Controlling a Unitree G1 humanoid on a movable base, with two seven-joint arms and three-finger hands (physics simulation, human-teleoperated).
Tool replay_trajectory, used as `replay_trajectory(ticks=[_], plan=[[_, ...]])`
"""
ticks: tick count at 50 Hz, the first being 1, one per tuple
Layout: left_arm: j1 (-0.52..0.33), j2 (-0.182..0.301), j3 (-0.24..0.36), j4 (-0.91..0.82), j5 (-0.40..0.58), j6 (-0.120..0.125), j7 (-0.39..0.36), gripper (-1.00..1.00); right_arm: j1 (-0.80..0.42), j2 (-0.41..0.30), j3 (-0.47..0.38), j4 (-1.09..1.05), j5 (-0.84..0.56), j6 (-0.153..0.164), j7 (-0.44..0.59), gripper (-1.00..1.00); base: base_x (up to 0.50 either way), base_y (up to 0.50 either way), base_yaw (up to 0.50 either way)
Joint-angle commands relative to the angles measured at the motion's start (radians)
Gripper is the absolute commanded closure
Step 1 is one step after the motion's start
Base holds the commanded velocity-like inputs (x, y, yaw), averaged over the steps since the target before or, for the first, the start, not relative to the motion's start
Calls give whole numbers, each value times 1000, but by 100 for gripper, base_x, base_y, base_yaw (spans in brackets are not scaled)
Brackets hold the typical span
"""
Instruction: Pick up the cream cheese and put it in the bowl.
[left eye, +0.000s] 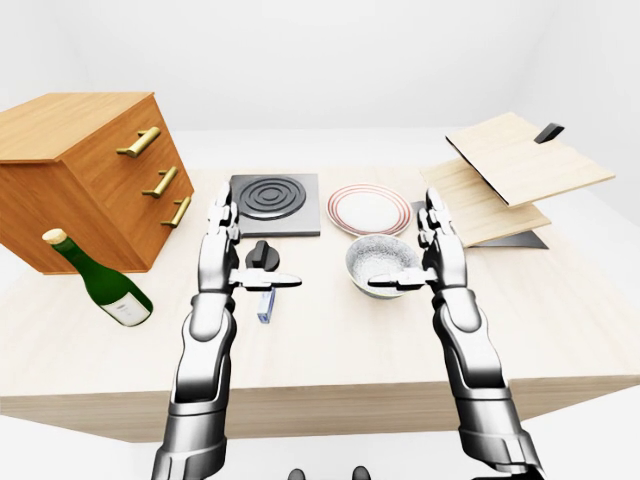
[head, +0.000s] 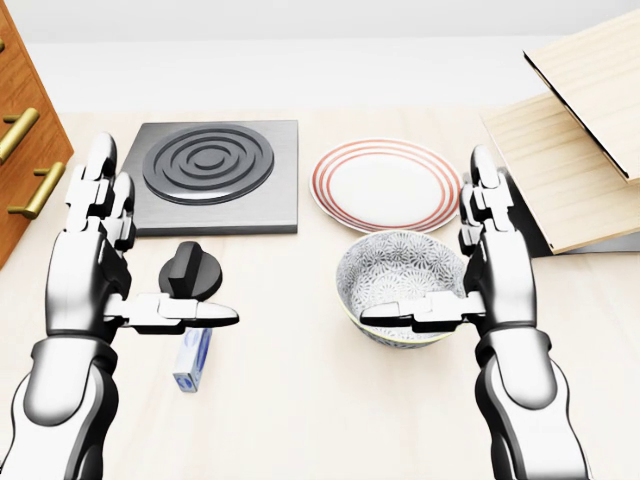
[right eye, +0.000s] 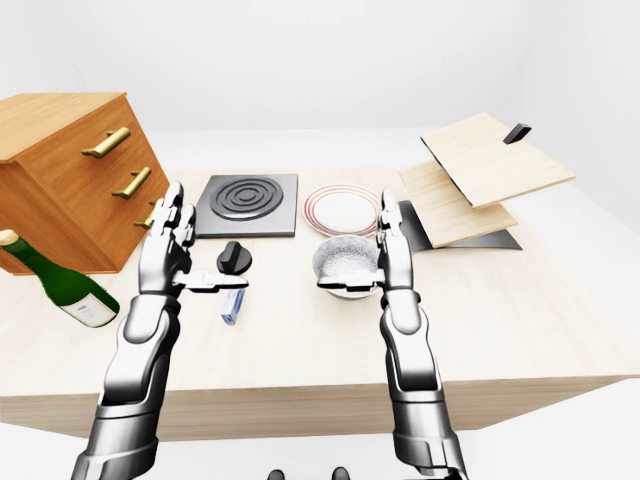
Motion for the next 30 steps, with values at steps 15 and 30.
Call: replay_trajectory(ticks=[15,30], plan=[[-51,24,3,416,277,-47,382,-100,51,3,-7,40,13,0,9,-100,0,0,0],[-31,-2,-54,638,424,-168,532,-100,58,3,-8,114,14,0,8,-100,0,0,0]])
